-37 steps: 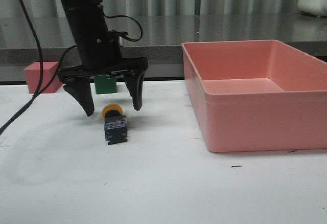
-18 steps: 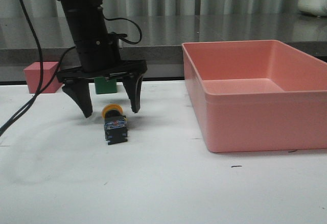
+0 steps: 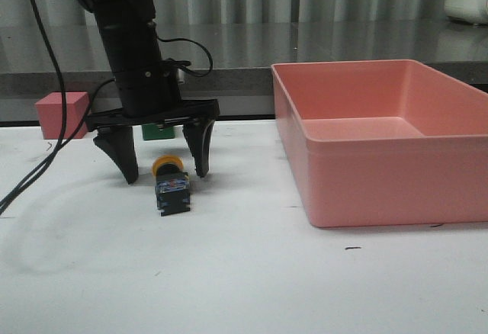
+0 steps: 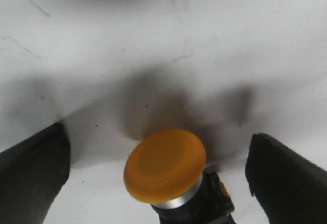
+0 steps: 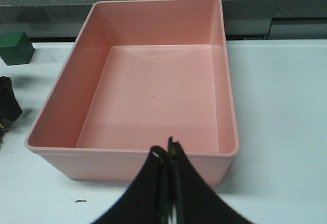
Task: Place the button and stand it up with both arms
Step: 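Close the left gripper on the button's yellow cap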
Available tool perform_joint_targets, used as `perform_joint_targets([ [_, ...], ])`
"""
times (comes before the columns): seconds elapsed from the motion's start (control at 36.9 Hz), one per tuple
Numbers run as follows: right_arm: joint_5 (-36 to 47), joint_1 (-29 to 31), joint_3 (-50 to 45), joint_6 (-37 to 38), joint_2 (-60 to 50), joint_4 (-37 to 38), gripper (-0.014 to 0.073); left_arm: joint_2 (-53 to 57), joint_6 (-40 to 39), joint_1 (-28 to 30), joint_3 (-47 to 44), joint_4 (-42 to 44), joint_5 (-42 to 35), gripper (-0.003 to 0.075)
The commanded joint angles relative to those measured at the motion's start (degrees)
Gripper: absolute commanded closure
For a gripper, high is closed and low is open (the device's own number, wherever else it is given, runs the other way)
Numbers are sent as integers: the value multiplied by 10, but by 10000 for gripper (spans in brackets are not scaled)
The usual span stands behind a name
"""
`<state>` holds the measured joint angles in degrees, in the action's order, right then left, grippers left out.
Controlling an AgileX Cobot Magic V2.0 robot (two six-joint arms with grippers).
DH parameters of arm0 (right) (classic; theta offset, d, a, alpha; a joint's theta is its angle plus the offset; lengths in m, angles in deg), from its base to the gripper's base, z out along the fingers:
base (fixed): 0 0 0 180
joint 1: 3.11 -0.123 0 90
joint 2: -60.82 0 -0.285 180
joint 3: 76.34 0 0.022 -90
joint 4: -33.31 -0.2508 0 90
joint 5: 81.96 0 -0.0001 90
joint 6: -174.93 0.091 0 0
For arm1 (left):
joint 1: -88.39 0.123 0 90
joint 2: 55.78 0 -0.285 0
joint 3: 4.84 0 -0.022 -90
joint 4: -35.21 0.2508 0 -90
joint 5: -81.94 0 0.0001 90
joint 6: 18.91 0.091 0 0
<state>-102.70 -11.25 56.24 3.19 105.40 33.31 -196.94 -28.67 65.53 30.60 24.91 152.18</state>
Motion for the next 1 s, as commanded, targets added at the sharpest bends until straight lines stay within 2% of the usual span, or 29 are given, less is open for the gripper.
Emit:
perform_joint_targets([
  [0.0, 43, 3, 14, -5, -2, 4, 657, 35, -5, 0, 16, -6, 27, 113],
  [0.19, 43, 3, 14, -5, -2, 4, 657, 35, -5, 0, 16, -6, 27, 337],
  [0.33, 43, 3, 14, -5, -2, 4, 657, 35, -5, 0, 16, -6, 27, 429],
  [0.7, 43, 3, 14, -5, -2, 4, 657, 41, -5, 0, 30, -6, 27, 441],
  [0.87, 43, 3, 14, -5, -2, 4, 657, 42, -5, 0, 30, -6, 27, 482],
  [0.98, 43, 3, 14, -5, -2, 4, 657, 46, -5, 0, 30, -6, 27, 482],
])
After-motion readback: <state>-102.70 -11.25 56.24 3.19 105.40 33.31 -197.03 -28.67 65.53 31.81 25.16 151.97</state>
